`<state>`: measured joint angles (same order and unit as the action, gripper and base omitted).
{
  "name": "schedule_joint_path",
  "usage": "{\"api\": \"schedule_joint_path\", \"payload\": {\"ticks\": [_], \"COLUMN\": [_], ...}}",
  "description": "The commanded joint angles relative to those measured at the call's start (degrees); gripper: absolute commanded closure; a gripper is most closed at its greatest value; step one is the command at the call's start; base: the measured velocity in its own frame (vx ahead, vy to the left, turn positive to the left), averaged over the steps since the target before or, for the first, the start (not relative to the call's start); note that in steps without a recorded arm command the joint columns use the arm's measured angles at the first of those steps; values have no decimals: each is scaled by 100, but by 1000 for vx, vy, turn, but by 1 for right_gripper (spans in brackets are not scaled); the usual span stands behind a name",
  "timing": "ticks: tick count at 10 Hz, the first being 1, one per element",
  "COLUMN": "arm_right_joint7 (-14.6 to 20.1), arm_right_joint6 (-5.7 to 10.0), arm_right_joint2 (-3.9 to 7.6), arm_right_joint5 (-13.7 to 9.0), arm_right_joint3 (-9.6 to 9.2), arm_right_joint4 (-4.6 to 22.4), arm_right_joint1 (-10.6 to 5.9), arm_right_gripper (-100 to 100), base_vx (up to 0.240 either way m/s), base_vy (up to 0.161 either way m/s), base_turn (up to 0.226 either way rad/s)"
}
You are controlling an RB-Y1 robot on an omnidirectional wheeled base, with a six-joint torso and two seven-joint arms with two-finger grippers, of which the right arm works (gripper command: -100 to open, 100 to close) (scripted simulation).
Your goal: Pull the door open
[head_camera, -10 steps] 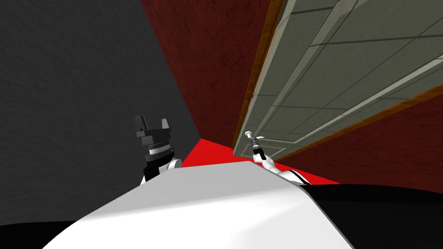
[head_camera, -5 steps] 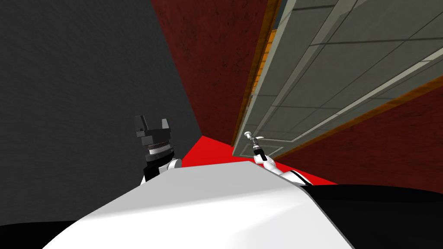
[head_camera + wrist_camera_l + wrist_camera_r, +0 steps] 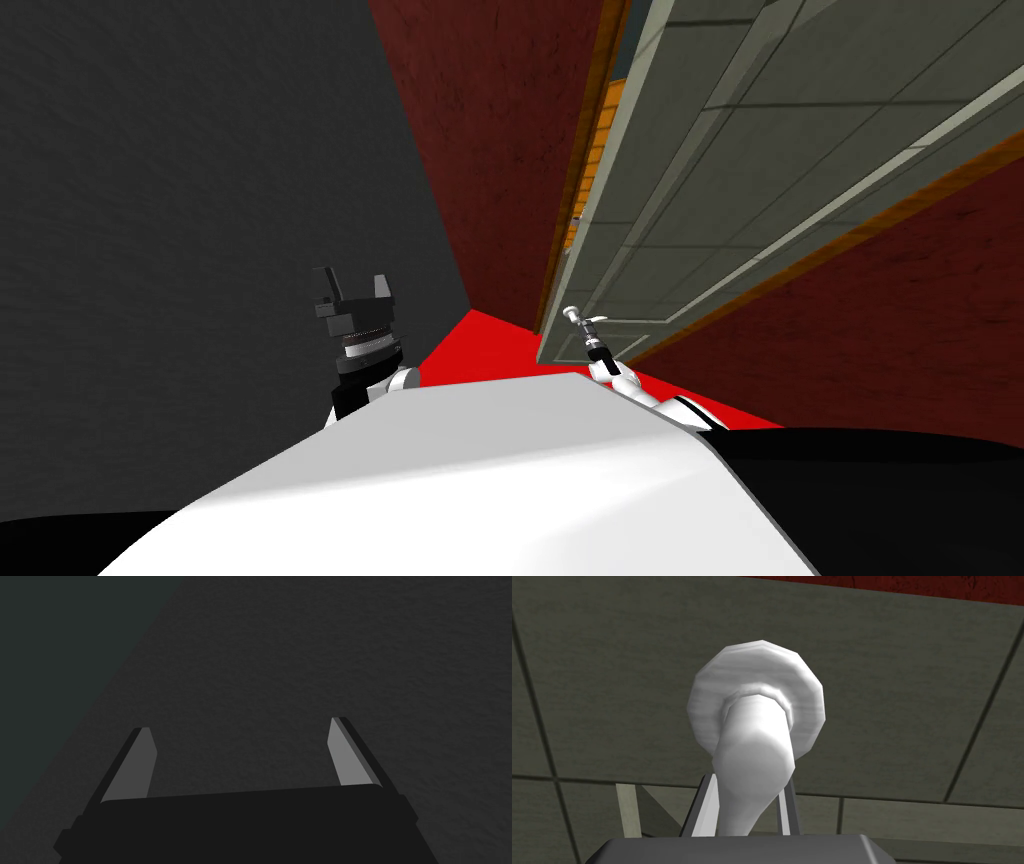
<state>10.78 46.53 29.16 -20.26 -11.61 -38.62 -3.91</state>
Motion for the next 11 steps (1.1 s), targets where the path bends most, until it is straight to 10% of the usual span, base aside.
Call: {"api": "schedule_joint_path", "payload": {"ticks": [1,11], "arm_right_joint7": [120,601], "arm_right_joint6": [153,943], "arm_right_joint2": [130,680], "arm_right_joint5": [5,-46], "arm_right_joint3": [-150,-801], "arm_right_joint4": [-50,-174], "arm_right_joint1": [102,622], "arm_right_gripper": [100,100], "base_vx": [-131,-198], "base_vy": [-47,-70], "base_turn": [113,110]}}
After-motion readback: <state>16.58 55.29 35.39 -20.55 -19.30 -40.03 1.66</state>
